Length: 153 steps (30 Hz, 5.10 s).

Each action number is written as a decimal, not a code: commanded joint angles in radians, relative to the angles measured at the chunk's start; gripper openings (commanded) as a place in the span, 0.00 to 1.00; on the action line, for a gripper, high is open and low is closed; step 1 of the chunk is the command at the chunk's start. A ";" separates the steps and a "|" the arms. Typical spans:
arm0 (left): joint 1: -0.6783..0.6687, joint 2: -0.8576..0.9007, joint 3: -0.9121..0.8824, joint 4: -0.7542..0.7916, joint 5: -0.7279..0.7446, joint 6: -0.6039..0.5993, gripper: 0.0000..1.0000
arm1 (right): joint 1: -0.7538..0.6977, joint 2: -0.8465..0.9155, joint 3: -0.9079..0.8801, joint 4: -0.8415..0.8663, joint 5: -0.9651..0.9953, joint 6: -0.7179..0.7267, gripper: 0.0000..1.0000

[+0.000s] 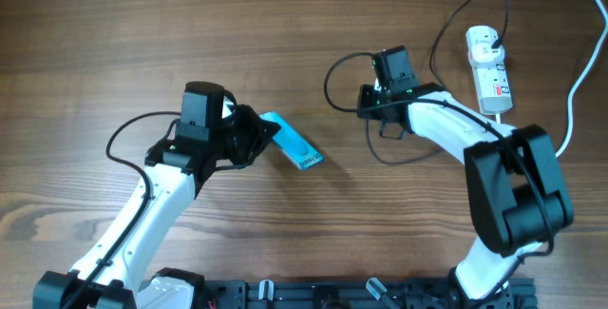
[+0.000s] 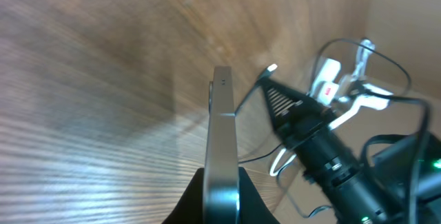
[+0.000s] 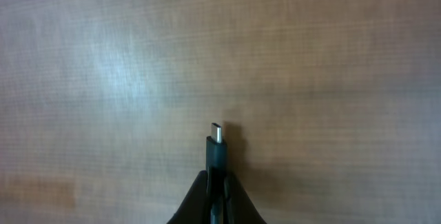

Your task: Plug charger to phone and switch on socket

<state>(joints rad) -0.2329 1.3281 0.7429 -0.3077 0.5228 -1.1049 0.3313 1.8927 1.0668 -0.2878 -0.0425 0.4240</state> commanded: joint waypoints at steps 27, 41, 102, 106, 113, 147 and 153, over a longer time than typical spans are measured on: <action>0.369 0.001 0.007 0.266 0.446 0.186 0.04 | 0.230 0.079 -0.079 0.111 0.219 -0.084 0.38; 0.369 0.001 0.007 0.266 0.447 0.186 0.04 | 0.224 0.132 -0.035 -0.010 0.136 -0.084 0.05; 0.189 0.001 0.007 0.797 0.635 0.071 0.04 | 0.029 -0.411 -0.100 -0.330 -1.419 -0.564 0.04; 0.189 0.001 0.007 0.818 0.636 0.067 0.04 | 0.030 -0.411 -0.101 -0.155 -1.418 -0.390 0.04; 0.189 0.001 0.007 0.818 0.636 0.068 0.04 | 0.074 -0.411 -0.101 -0.044 -1.342 -0.256 0.04; 0.192 0.001 0.007 0.896 0.669 0.049 0.04 | 0.018 -0.410 -0.101 0.006 -1.389 -0.106 0.04; 0.192 0.001 0.007 0.896 0.664 0.043 0.04 | 0.018 -0.410 -0.112 -0.015 -1.396 -0.098 0.04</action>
<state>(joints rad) -0.0387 1.3319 0.7383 0.5770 1.1759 -1.0462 0.3523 1.4807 0.9596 -0.3061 -1.4101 0.3149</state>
